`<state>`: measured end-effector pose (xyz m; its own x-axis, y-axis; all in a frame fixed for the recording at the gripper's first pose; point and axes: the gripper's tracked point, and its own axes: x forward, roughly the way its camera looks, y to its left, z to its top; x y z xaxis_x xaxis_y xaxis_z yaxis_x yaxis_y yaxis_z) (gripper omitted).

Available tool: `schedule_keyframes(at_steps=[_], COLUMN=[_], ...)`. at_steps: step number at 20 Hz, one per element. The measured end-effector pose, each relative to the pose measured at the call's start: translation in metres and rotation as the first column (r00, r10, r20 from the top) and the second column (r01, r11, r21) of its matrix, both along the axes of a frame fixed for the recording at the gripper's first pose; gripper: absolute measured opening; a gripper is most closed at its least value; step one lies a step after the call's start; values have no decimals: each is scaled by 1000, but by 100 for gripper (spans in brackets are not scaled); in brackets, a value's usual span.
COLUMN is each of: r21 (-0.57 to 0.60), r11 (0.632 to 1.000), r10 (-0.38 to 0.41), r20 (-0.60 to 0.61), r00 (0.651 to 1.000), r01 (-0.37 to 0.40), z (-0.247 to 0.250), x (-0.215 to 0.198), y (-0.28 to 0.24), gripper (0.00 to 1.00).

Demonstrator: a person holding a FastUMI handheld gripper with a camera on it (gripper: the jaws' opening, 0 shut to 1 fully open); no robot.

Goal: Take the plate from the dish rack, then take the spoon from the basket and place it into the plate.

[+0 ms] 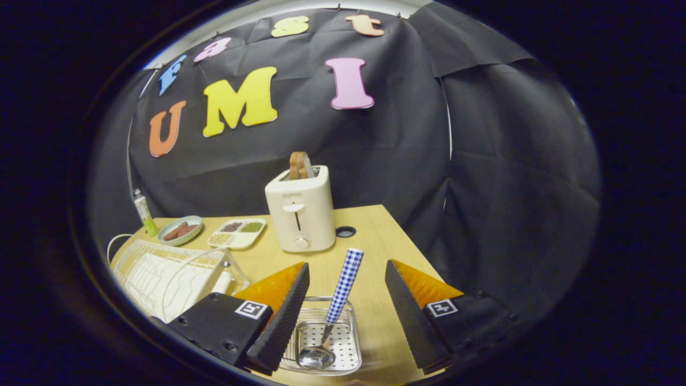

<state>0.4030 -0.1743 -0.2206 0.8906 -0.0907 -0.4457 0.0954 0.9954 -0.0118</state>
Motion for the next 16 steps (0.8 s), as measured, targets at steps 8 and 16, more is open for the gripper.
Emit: schedule_keyframes(at_steps=[8, 16], r21=[-14, 0], r11=[1000, 1000], r10=[-22, 7], r20=[8, 114], r00=[1000, 993], r01=[22, -7], z=[1, 43], x=[9, -2], y=[5, 33], gripper=[38, 16])
